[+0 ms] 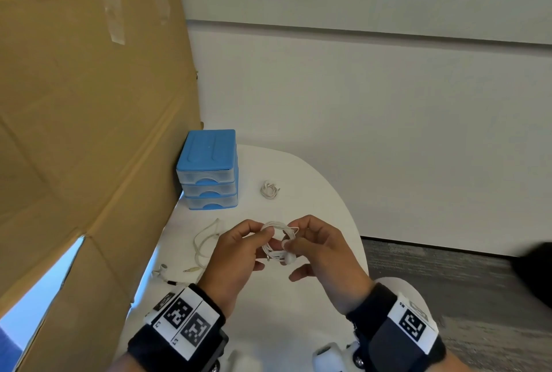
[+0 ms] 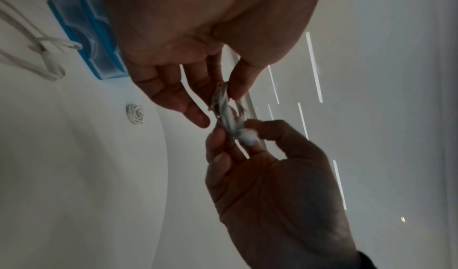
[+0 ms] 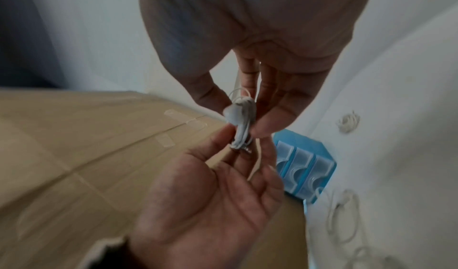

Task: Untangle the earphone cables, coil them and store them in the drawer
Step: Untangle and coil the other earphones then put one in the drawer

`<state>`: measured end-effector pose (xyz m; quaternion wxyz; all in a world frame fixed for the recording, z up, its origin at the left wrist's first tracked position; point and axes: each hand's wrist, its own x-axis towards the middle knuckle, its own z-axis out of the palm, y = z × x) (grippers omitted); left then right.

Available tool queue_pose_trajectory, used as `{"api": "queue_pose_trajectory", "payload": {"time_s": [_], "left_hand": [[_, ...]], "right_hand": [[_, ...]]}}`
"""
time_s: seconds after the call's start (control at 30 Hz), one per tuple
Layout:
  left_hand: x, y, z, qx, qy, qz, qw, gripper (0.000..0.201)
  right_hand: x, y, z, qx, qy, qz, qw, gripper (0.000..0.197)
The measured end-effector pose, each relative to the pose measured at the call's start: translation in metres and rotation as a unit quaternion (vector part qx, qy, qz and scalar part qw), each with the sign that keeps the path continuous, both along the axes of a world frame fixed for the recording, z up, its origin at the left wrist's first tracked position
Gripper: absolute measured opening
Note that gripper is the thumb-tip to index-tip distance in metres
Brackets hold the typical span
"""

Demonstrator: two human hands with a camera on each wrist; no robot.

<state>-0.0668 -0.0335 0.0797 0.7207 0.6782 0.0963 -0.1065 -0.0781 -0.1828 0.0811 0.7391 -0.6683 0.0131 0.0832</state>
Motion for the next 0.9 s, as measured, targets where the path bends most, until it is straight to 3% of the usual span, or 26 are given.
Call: {"api": "queue_pose_trajectory", "payload": {"time_s": [0.17,0.33,0.43,0.57,0.7,0.9], "left_hand": [[-0.002,-0.001,0.004,0.018,-0.014,-0.026,0.999,0.016],[-0.001,0.002,0.004,-0.018,0.039,-0.013,0.999,0.013],[-0.001,0.001,0.002,-0.012,0.04,-0.003,0.999,0.014],[0.001,0.002,0.003,-0.051,0.048,0.044,0.997,0.01],[0.004,0.003,0.004,-0.087,0.061,0.076,0.991,0.01],[0.001,0.003,0.0,-0.032,0.058,-0.013,0.998,0.02]], "right_hand": [[0.005,0.001,0.003,0.055,0.044,-0.011,0.997,0.015],[0.007,0.006,0.004,0.079,0.048,0.017,0.996,0.019],[0.008,0.01,0.003,0.064,0.021,-0.001,0.998,0.007],[0.007,0.012,-0.002,0.052,0.005,-0.031,0.998,0.025],[0.007,0.01,-0.006,-0.014,-0.017,-0.091,0.996,0.012],[0.008,0.004,-0.005,-0.031,-0.047,-0.092,0.994,0.014]]}}
